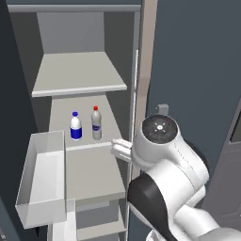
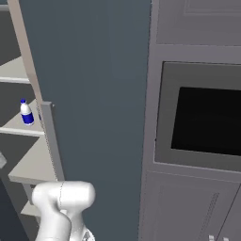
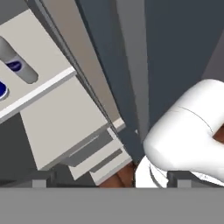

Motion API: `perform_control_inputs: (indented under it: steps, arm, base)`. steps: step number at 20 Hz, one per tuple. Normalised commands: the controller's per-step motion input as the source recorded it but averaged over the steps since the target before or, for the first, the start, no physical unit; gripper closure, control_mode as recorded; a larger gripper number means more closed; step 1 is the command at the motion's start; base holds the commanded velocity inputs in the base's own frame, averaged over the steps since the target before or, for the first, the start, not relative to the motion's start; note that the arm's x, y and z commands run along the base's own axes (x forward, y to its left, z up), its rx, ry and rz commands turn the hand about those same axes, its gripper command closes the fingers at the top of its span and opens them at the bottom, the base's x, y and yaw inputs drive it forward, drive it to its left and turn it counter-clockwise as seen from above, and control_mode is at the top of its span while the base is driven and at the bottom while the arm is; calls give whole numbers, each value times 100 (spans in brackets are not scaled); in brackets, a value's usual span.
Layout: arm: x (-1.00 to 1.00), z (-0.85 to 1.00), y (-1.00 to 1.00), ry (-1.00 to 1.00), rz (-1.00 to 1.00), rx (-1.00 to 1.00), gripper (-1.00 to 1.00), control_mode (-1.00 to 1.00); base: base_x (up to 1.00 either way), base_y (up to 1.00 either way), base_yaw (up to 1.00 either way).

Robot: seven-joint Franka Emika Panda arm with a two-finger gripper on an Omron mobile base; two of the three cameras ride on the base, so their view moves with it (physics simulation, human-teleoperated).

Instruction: Take the bottled waters from the counter and place them in the freezer to freeze. Close the freezer door after placing the bottles.

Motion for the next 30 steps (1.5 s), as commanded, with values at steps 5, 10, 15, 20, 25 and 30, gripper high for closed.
perform_control_inputs:
  steps: [5,10,15,20,25,30]
  arm:
    - [-18,20,-98,-1,17,5,-100,-100]
    - [0,5,-41,0,13,10,-100,-100]
    - [-48,-6,3,1,0,1,-100,100]
    - [0,0,0,0,0,0,-100,100]
    - [0,0,0,0,0,0,-100,100]
    - [0,0,0,0,0,0,-100,100]
  base:
    - [0,0,0]
    - [0,0,0]
    - [-20,6,0]
    - [-100,19,-2]
    - [-100,12,-4]
    - [-74,23,0]
